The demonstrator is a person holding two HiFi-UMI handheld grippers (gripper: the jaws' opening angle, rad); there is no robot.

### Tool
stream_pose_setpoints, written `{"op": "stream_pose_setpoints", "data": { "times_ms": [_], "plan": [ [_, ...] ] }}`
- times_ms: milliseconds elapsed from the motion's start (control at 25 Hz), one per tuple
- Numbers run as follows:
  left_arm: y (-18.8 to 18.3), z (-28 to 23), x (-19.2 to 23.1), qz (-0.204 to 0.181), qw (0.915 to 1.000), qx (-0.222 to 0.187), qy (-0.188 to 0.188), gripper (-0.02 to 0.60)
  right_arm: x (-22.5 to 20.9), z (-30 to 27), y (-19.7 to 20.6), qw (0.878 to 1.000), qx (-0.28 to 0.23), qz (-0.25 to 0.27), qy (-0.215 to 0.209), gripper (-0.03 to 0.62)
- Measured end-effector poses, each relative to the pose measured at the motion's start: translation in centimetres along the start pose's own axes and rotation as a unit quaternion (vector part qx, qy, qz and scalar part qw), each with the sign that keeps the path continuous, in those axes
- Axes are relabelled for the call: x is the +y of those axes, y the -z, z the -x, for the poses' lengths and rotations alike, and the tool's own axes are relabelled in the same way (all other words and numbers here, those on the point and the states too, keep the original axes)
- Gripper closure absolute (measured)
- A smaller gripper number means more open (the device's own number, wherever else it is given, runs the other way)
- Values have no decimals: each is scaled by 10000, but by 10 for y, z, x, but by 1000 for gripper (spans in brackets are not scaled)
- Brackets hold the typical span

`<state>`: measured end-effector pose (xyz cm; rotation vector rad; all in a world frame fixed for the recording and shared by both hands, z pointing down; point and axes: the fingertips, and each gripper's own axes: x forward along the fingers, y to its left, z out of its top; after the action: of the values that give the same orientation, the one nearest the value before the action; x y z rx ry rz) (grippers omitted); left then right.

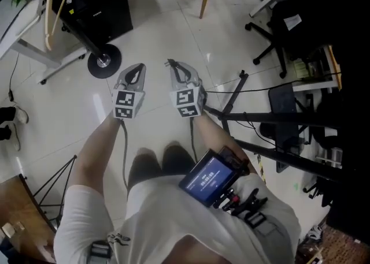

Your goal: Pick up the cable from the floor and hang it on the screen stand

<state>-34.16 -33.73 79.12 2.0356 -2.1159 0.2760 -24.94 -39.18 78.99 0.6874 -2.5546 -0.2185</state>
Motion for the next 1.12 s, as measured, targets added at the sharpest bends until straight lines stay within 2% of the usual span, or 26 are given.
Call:
{"op": "stream_pose_setpoints", "data": {
  "times_ms": [320,600,800,1120],
  "plan": [
    [-204,61,-14,68,9989,-457,42,577,-67,111,-191,9983,-439,-291,238,542],
    [-335,85,-42,28,9947,-983,298,577,-122,191,-314,9932,-956,-436,497,542],
    [-393,99,-68,-92,9886,-1408,532,577,-144,234,-365,9898,-1225,-381,616,542],
    [-425,108,-112,-318,9792,-1696,1065,577,-166,284,-408,9820,-1573,-614,851,542]
  ]
}}
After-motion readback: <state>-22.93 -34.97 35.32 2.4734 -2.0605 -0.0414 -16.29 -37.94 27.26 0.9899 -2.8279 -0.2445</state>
